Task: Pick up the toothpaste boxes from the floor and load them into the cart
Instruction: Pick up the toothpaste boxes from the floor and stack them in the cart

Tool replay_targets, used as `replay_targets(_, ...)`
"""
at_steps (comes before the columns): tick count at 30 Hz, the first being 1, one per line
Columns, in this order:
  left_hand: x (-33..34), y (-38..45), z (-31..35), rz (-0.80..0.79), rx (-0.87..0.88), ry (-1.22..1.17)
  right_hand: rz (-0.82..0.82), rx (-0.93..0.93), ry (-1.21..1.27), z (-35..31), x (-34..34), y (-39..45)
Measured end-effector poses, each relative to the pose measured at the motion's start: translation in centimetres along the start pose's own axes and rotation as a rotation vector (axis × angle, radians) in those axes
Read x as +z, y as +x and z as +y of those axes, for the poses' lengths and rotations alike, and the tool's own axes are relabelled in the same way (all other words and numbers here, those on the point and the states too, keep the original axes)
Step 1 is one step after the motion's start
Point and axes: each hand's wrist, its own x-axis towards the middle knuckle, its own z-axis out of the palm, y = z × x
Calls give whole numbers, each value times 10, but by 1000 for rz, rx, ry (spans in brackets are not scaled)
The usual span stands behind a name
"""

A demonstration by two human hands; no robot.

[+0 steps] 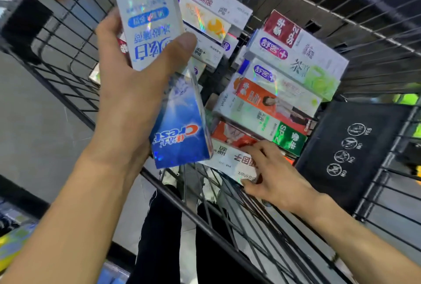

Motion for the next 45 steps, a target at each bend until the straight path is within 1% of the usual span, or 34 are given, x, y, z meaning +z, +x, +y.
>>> replay_targets(4, -2, 2, -1, -15, 8, 2, -81, -16, -17, -3, 2, 1)
replay_targets(9, -2, 3, -3, -11, 25, 10, -133, 6, 30, 3, 4, -3)
replay_targets(13, -2, 3, -5, -15, 29, 4, -169, 1, -86, 7, 8, 1)
replay_targets(16, -1, 3, -4, -22, 30, 14, -121, 15, -176, -1, 13, 4)
replay_targets(18, -1, 3, -4, -27, 28, 19, -31, -17, -190, -6, 17, 7)
replay_targets(21, 0, 3, -4, -27, 29, 28, 112, -43, -129, -9, 16, 17)
replay_targets(23, 1, 2, -3, -18, 22, 33, 205, -97, -116, -9, 11, 26)
replay_targets(24, 1, 1, -2, -15, 16, 37, 222, -133, -133, -9, 9, 32)
replay_targets(27, 2, 0, -2, -22, 5, 49, 169, -212, -258, -11, 2, 54)
replay_targets(30, 1, 0, -2, -23, 1, 58, 30, -300, -281, -21, -8, 73)
replay_targets(33, 2, 0, -2, -19, -11, 65, -108, -267, -343, -26, -20, 85)
replay_targets(34, 2, 0, -1, -18, -13, 69, -122, -266, -364, -26, -22, 86)
replay_targets(42, 1, 0, -4, -42, -24, 96, 36, -391, -301, -10, -16, 81)
replay_targets(45, 2, -1, -4, -42, -26, 96, 68, -379, -322, -11, -15, 78)
